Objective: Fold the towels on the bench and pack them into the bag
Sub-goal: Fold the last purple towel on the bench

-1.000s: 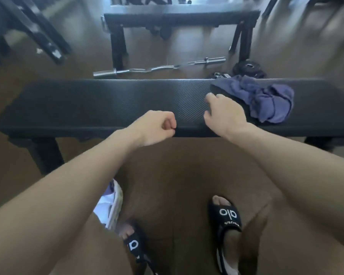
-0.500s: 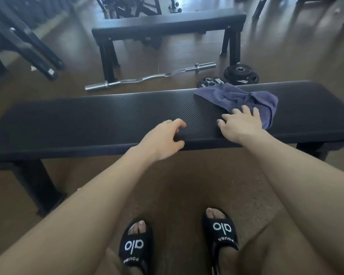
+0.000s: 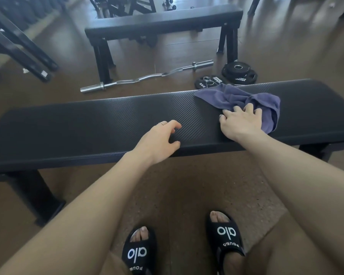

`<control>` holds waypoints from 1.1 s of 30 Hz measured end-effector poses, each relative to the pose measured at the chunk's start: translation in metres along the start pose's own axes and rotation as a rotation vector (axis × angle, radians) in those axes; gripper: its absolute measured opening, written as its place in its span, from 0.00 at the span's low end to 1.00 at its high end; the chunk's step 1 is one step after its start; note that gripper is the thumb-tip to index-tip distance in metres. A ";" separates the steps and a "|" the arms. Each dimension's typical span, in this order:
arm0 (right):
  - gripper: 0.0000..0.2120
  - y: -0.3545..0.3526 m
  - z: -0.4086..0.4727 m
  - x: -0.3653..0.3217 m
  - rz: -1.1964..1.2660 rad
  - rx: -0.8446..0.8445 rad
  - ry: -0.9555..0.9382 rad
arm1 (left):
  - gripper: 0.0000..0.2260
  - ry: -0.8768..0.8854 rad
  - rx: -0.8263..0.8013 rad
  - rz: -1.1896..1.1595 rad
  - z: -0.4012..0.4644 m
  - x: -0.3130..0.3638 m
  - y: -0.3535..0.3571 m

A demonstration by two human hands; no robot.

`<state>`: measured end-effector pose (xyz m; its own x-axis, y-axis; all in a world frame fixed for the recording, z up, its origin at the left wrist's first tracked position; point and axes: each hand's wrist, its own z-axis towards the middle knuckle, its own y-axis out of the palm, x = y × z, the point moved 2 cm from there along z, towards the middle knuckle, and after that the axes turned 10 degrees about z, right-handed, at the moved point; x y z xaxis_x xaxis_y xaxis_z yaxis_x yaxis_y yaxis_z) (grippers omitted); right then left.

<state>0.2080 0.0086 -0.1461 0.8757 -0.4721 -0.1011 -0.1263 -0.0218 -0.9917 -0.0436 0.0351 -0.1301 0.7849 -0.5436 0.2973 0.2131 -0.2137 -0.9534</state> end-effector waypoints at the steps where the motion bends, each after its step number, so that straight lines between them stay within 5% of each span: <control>1: 0.25 -0.001 0.002 0.000 0.020 -0.006 0.011 | 0.21 0.001 0.001 -0.001 0.000 -0.001 0.000; 10: 0.23 -0.008 0.006 -0.012 0.084 -0.011 -0.086 | 0.23 -0.001 0.019 -0.012 0.004 -0.002 -0.004; 17: 0.17 -0.032 -0.022 -0.069 0.429 -0.083 -0.541 | 0.38 0.056 0.172 0.047 0.008 -0.001 -0.022; 19: 0.16 -0.042 -0.036 -0.087 0.659 -0.221 -0.596 | 0.33 0.106 0.228 0.080 0.007 -0.005 -0.027; 22: 0.12 -0.049 -0.052 -0.108 0.864 -0.276 -0.647 | 0.08 0.124 0.274 0.006 0.000 -0.013 -0.032; 29: 0.12 -0.037 -0.059 -0.117 0.924 -0.095 -0.568 | 0.04 0.049 0.221 0.028 -0.011 -0.024 -0.039; 33: 0.19 -0.037 -0.065 -0.117 0.703 -0.098 -0.647 | 0.02 0.021 0.301 0.000 -0.015 -0.031 -0.046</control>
<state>0.0798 0.0073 -0.0920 0.6689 0.1719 -0.7232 -0.7334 -0.0062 -0.6798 -0.0870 0.0495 -0.0948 0.7733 -0.5611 0.2953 0.3787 0.0351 -0.9249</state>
